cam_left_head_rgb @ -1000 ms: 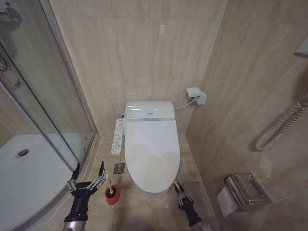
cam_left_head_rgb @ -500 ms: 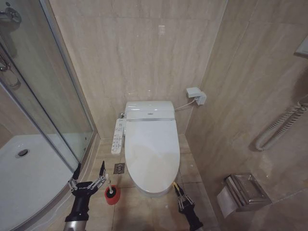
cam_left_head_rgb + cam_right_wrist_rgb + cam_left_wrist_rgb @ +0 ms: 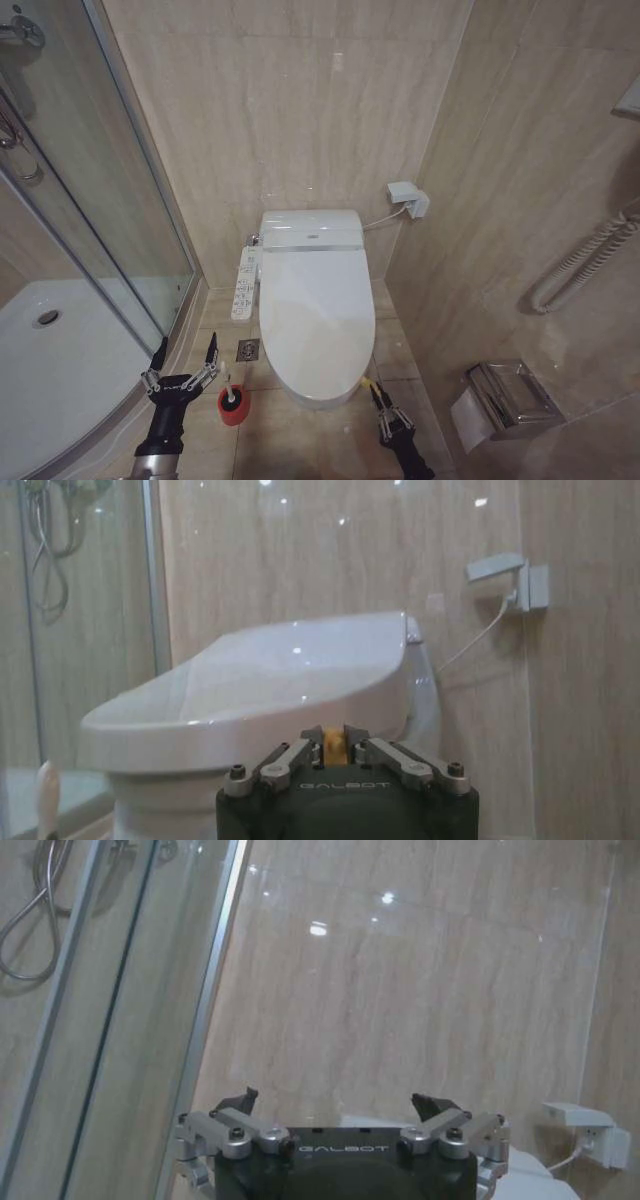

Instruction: Open the toilet lid, clean the toilet bowl with a toilet brush, close the toilet lid, and flush.

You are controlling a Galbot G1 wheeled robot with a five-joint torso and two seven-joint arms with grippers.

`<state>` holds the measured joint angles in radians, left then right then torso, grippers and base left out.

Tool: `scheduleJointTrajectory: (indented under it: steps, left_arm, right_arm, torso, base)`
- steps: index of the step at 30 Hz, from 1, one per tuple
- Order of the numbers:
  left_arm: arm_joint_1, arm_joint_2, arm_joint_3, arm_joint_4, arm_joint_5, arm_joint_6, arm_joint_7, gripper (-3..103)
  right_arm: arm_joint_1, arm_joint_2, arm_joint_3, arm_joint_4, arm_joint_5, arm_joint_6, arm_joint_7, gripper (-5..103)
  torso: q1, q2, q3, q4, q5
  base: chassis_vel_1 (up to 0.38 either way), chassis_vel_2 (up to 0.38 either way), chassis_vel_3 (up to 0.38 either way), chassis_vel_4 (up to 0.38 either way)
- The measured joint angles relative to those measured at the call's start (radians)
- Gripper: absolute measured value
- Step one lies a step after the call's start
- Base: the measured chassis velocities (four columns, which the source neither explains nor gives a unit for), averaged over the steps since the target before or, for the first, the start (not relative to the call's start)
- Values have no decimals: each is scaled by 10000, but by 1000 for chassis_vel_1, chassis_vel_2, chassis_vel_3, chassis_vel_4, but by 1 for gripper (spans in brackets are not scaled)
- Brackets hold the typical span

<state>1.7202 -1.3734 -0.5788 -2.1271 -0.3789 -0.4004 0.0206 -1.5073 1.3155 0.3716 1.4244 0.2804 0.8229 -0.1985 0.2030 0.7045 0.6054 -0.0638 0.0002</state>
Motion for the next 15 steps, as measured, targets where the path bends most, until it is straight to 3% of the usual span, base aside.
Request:
scheduleJointTrajectory:
  steps: [15]
  left_arm:
    - [-795, 606, -341, 872, -533, 233, -341, 100]
  right_arm:
    - [-844, -7, 308, 2486, 203, -98, 268, 14]
  torso:
    - [0, 0, 1, -3, -4]
  base:
    - [0, 0, 0, 0]
